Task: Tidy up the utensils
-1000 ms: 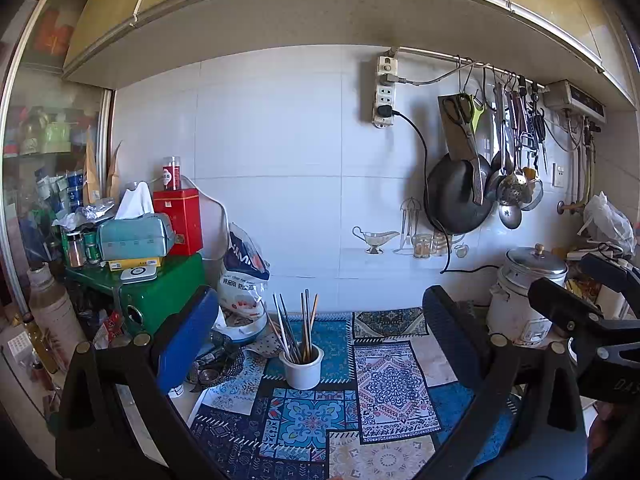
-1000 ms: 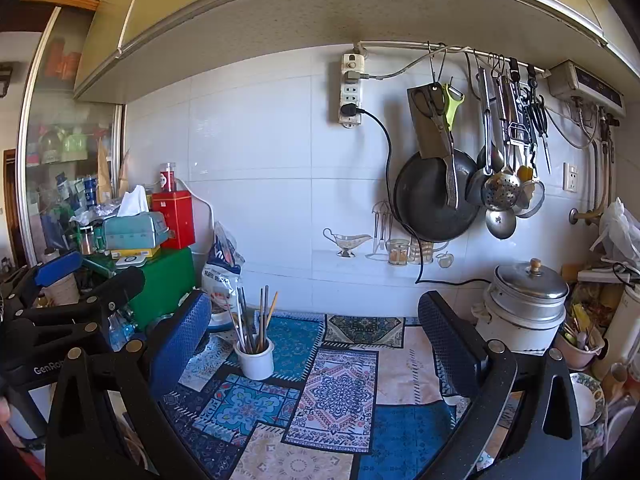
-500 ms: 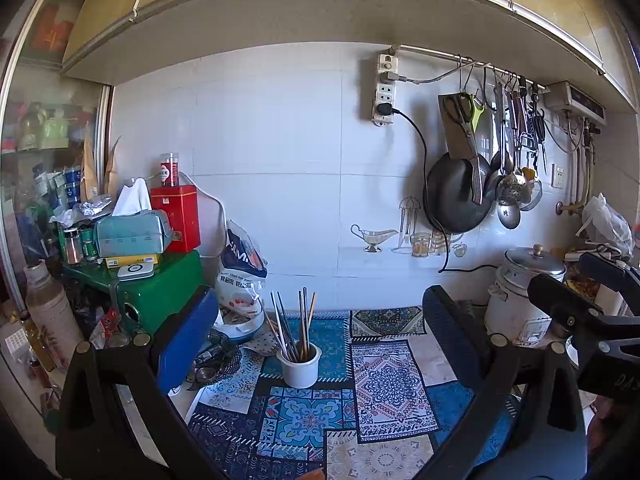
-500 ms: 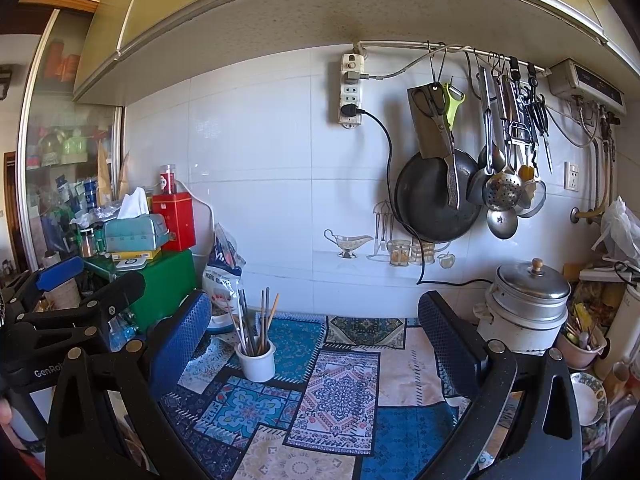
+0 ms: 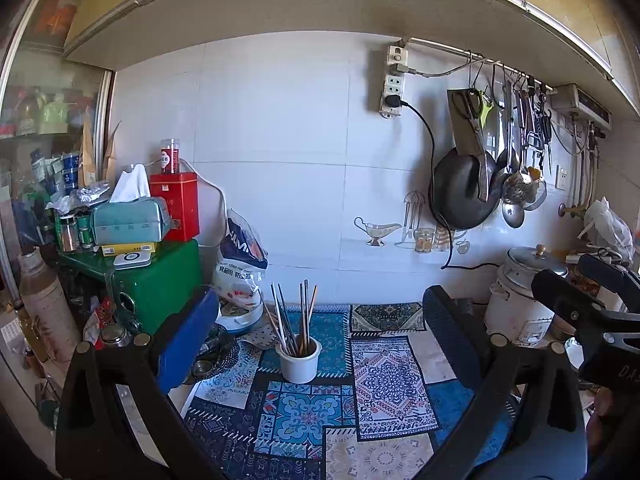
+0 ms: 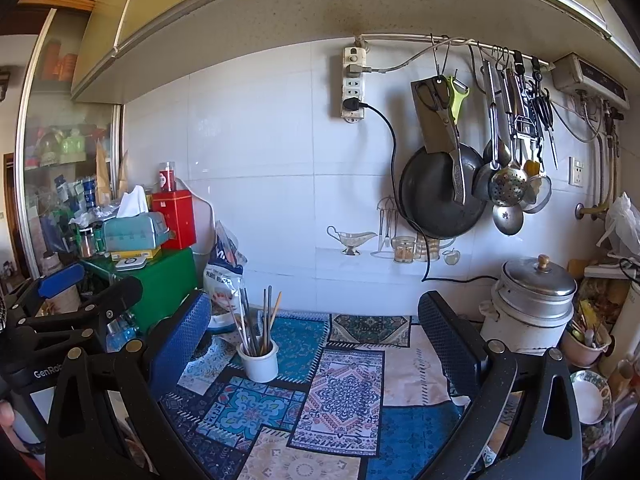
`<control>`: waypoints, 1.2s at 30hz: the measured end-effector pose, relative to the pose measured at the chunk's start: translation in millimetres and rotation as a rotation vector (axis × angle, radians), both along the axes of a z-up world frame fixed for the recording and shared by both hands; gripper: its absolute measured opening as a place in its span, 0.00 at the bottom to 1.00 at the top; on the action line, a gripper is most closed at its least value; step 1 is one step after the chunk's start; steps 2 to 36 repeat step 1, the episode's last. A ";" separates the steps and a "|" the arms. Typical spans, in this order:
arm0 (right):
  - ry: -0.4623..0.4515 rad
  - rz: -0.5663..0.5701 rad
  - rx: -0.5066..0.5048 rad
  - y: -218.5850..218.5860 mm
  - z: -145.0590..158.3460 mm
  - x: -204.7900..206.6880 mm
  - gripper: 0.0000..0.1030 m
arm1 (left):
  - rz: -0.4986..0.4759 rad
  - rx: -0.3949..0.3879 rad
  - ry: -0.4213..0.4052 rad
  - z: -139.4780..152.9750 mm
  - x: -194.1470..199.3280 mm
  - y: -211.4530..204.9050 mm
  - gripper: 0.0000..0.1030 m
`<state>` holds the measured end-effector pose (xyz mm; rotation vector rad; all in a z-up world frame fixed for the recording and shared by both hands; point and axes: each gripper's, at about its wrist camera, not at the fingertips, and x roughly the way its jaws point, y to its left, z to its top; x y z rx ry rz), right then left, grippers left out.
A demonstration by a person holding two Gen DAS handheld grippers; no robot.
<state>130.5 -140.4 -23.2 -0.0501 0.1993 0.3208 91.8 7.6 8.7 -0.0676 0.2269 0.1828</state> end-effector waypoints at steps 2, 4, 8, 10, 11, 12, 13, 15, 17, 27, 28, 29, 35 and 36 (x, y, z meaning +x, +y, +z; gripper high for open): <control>0.004 0.001 -0.001 1.6 -0.7 2.6 1.00 | 0.001 -0.002 0.004 -1.4 1.9 1.2 0.99; 0.004 0.001 -0.001 1.6 -0.7 2.6 1.00 | 0.001 -0.002 0.004 -1.4 1.9 1.2 0.99; 0.004 0.001 -0.001 1.6 -0.7 2.6 1.00 | 0.001 -0.002 0.004 -1.4 1.9 1.2 0.99; 0.004 0.001 -0.001 1.6 -0.7 2.6 1.00 | 0.001 -0.002 0.004 -1.4 1.9 1.2 0.99; 0.004 0.001 -0.001 1.6 -0.7 2.6 1.00 | 0.001 -0.002 0.004 -1.4 1.9 1.2 0.99; 0.004 0.001 -0.001 1.6 -0.7 2.6 1.00 | 0.001 -0.002 0.004 -1.4 1.9 1.2 0.99; 0.004 0.001 -0.001 1.6 -0.7 2.6 1.00 | 0.001 -0.002 0.004 -1.4 1.9 1.2 0.99; 0.004 0.001 -0.001 1.6 -0.7 2.6 1.00 | 0.001 -0.002 0.004 -1.4 1.9 1.2 0.99; 0.004 0.001 -0.001 1.6 -0.7 2.6 1.00 | 0.001 -0.002 0.004 -1.4 1.9 1.2 0.99; 0.004 0.001 -0.001 1.6 -0.7 2.6 1.00 | 0.001 -0.002 0.004 -1.4 1.9 1.2 0.99; 0.004 0.001 -0.001 1.6 -0.7 2.6 1.00 | 0.001 -0.002 0.004 -1.4 1.9 1.2 0.99; 0.004 0.001 -0.001 1.6 -0.7 2.6 1.00 | 0.001 -0.002 0.004 -1.4 1.9 1.2 0.99; 0.004 0.001 -0.001 1.6 -0.7 2.6 1.00 | 0.001 -0.002 0.004 -1.4 1.9 1.2 0.99; 0.004 0.001 -0.001 1.6 -0.7 2.6 1.00 | 0.001 -0.002 0.004 -1.4 1.9 1.2 0.99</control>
